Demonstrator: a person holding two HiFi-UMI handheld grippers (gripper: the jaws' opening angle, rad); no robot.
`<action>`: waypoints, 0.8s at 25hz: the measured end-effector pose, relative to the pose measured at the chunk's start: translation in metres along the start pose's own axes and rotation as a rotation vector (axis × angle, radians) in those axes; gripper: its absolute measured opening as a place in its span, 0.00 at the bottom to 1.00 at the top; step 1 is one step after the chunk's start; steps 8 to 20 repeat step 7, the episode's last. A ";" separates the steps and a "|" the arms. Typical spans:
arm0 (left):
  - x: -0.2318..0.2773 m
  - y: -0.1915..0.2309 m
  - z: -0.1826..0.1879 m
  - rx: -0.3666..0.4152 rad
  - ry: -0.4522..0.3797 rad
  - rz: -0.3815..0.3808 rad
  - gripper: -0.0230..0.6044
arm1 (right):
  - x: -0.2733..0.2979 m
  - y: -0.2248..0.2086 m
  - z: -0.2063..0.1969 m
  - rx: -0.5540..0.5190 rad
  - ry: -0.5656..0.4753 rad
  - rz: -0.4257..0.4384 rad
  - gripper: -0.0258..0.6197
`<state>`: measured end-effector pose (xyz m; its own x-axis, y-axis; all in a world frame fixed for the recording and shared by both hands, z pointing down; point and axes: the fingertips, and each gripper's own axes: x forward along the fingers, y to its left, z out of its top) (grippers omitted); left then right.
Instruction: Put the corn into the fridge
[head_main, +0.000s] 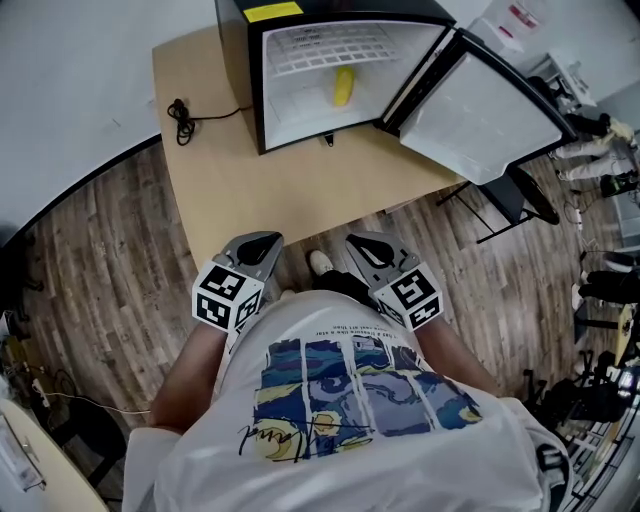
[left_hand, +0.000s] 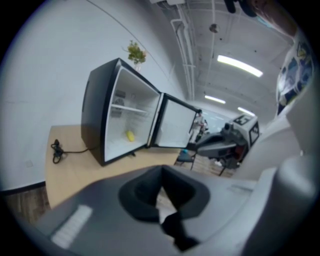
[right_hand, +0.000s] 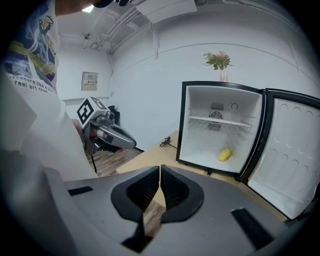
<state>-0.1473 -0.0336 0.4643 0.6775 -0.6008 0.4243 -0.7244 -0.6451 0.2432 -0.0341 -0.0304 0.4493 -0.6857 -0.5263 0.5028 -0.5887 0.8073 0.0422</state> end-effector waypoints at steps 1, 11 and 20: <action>0.000 0.000 0.002 -0.002 -0.003 0.005 0.05 | 0.002 -0.003 0.000 -0.004 0.003 0.004 0.07; 0.000 0.013 0.003 -0.013 0.000 0.051 0.05 | 0.018 -0.015 0.004 -0.041 0.010 0.028 0.07; 0.000 0.013 0.003 -0.013 0.000 0.051 0.05 | 0.018 -0.015 0.004 -0.041 0.010 0.028 0.07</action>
